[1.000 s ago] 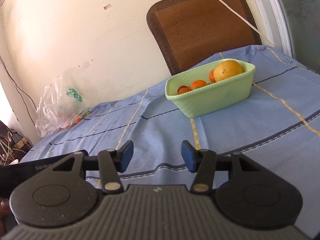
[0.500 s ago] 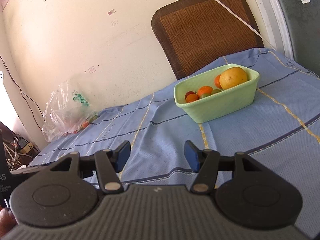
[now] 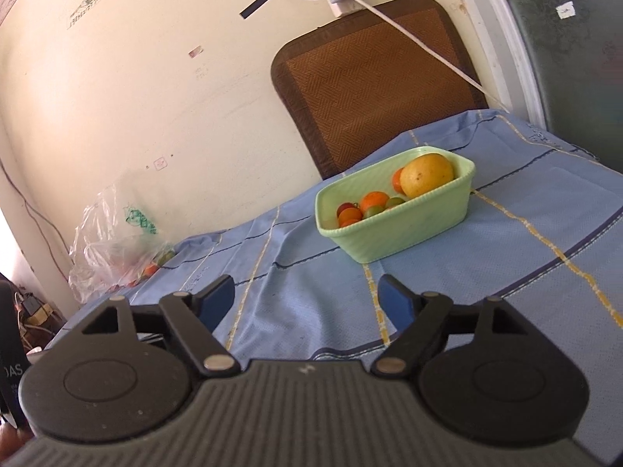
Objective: Organize fruits
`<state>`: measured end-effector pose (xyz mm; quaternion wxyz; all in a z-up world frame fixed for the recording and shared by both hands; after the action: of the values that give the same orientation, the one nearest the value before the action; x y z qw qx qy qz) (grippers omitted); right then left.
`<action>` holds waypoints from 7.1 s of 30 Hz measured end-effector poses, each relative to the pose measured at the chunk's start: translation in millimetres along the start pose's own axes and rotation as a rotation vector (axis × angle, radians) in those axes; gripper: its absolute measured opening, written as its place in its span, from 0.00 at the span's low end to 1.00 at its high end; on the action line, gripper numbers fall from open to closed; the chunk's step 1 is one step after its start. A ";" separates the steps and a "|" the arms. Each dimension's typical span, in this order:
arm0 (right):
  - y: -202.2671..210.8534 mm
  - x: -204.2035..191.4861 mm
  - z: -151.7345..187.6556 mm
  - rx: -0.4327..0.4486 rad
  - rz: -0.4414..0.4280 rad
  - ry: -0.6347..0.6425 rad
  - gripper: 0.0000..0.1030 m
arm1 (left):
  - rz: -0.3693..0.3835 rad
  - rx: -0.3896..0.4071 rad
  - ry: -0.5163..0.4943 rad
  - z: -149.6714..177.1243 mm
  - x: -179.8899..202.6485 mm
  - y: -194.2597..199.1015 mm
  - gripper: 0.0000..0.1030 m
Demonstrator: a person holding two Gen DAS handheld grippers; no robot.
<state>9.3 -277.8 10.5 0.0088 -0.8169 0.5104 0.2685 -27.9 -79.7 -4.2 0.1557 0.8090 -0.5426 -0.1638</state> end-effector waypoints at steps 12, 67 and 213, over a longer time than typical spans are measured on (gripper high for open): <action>-0.8 -7.6 10.6 -0.016 0.013 0.003 0.90 | -0.043 -0.009 -0.012 4.4 -3.7 6.5 1.00; 12.0 -18.9 13.4 0.025 0.015 -0.012 0.89 | -0.036 -0.095 -0.086 10.2 4.8 17.4 1.00; 11.0 -27.1 17.2 0.047 0.016 0.041 0.73 | -0.009 -0.108 -0.056 13.0 -2.8 12.8 1.00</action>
<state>-16.4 -255.7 10.8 0.0157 -0.8177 0.5232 0.2397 -45.0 -82.7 -10.1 0.1831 0.7971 -0.5334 -0.2160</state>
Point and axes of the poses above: each gripper's, at about its wrist camera, not at the fingertips, and y roughly against the way its jaws point, x to its right, z to its underside, the point moved 5 cm from there along -y, roughly the way its jaws point, and after that the axes turned 7 degrees about x, right-handed, at the moved point
